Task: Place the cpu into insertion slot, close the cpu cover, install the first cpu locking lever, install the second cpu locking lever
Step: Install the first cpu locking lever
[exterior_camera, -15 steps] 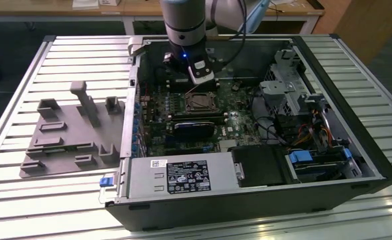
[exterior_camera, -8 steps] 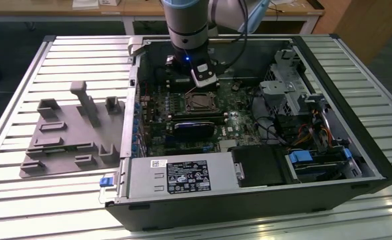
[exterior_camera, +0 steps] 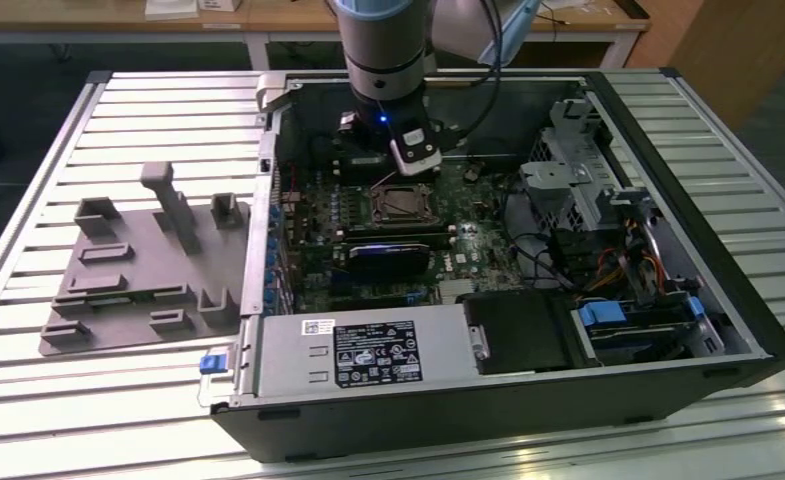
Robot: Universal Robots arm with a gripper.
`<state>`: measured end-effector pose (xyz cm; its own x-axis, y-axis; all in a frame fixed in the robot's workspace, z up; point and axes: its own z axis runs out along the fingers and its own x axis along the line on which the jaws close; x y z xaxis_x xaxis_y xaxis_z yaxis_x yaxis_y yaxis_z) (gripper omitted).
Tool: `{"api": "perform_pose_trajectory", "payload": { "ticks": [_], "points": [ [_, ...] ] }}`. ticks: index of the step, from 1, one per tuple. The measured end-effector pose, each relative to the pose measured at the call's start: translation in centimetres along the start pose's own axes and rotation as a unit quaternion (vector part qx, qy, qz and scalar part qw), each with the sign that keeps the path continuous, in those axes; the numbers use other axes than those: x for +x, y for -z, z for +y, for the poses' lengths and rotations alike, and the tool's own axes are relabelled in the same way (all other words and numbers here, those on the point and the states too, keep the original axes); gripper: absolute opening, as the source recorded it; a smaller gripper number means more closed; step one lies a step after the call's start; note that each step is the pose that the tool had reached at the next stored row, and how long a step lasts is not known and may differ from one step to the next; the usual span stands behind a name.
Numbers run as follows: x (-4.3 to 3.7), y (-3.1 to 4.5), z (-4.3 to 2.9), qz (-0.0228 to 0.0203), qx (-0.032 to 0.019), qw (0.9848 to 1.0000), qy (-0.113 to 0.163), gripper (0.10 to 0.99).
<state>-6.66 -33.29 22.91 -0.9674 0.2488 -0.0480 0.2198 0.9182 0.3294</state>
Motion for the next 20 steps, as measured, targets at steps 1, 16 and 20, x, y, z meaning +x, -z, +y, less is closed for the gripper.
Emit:
{"api": "perform_pose_trajectory", "payload": {
  "ticks": [1,16,20],
  "points": [
    [0.01,-0.01,-0.01,-0.0015,-0.0007,1.0000,0.002,0.106],
    [0.75,-0.93,-0.56,-0.0464,-0.0134,0.9986,0.019,0.106],
    [0.76,-1.05,-0.61,-0.0464,-0.0130,0.9987,0.019,0.106]
  ]
}}
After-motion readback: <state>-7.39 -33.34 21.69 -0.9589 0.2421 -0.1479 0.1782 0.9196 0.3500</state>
